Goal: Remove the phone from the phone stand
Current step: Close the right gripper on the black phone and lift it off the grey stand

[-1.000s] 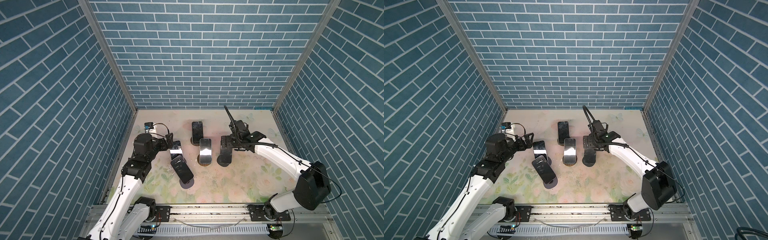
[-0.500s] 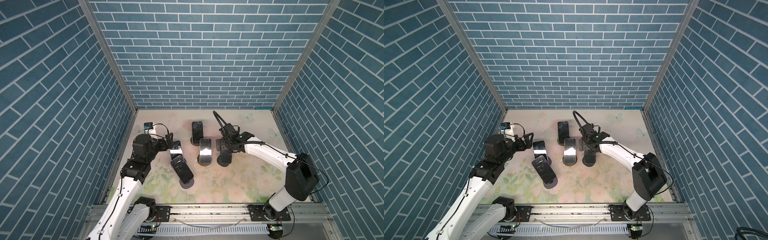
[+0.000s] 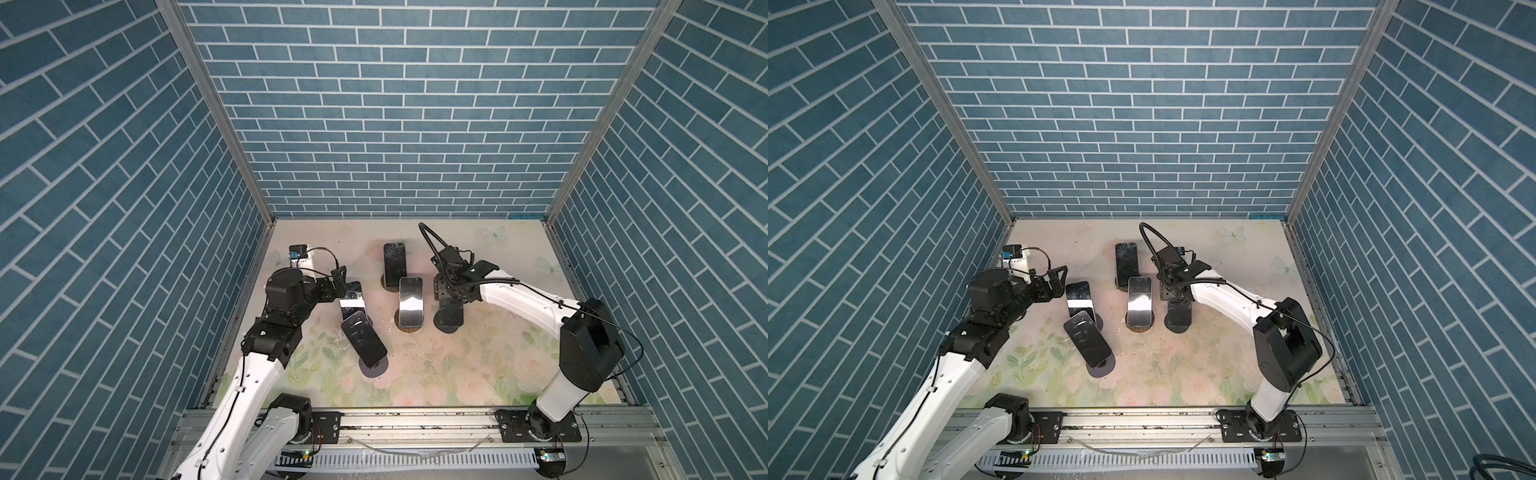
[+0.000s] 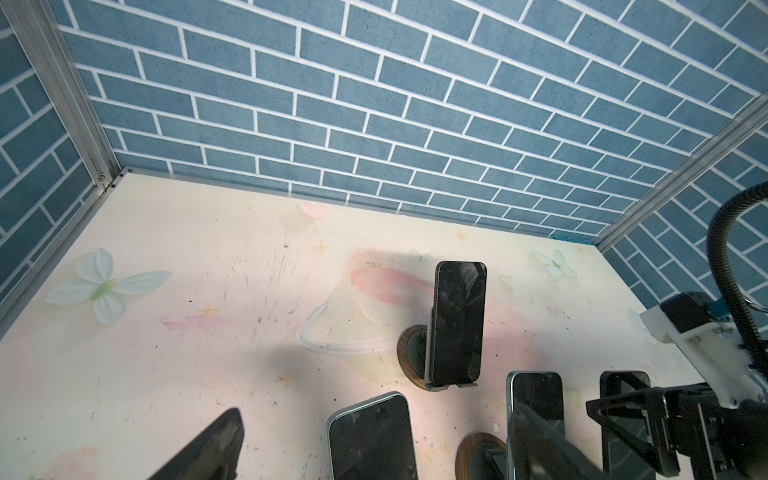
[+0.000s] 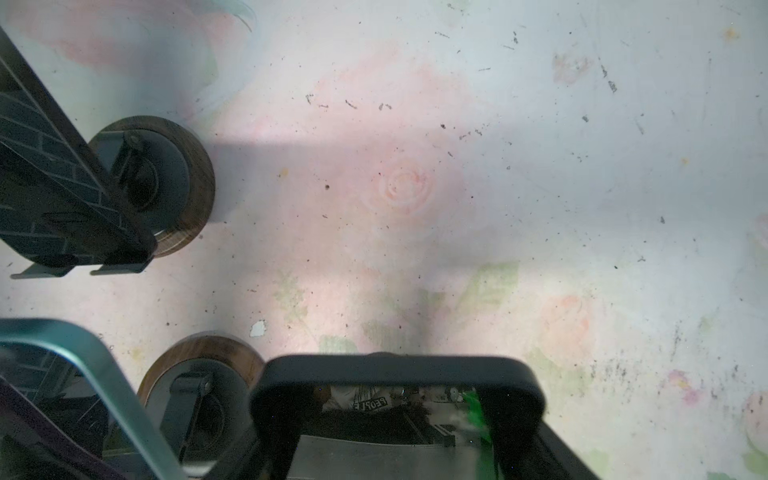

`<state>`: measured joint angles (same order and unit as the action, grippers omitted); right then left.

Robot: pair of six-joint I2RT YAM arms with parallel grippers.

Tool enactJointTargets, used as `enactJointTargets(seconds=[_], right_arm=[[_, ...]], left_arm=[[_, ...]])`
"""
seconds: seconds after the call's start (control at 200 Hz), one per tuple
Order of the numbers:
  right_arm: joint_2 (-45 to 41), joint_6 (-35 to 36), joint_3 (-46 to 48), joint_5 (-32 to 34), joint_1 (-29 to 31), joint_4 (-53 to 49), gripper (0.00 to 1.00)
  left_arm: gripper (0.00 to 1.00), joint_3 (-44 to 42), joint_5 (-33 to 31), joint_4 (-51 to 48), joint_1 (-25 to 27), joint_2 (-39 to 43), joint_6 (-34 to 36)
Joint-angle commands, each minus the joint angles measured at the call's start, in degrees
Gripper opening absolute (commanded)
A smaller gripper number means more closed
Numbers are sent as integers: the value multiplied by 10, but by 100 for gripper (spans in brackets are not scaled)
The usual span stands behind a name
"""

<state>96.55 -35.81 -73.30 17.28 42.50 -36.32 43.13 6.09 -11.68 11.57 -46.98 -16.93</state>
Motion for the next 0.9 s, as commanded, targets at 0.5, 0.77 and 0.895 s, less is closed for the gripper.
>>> enactJointTargets(seconds=[0.5, 0.77, 0.895], right_arm=[[-71, 58, -80, 49, -9, -14, 45], [-116, 73, -62, 53, -70, -6, 44], [-134, 81, -35, 51, -107, -3, 43]], left_arm=[[100, -3, 11, 13, 3, -12, 12], [100, -2, 20, 11, 2, -14, 13], [100, -2, 28, 13, 3, -14, 13]])
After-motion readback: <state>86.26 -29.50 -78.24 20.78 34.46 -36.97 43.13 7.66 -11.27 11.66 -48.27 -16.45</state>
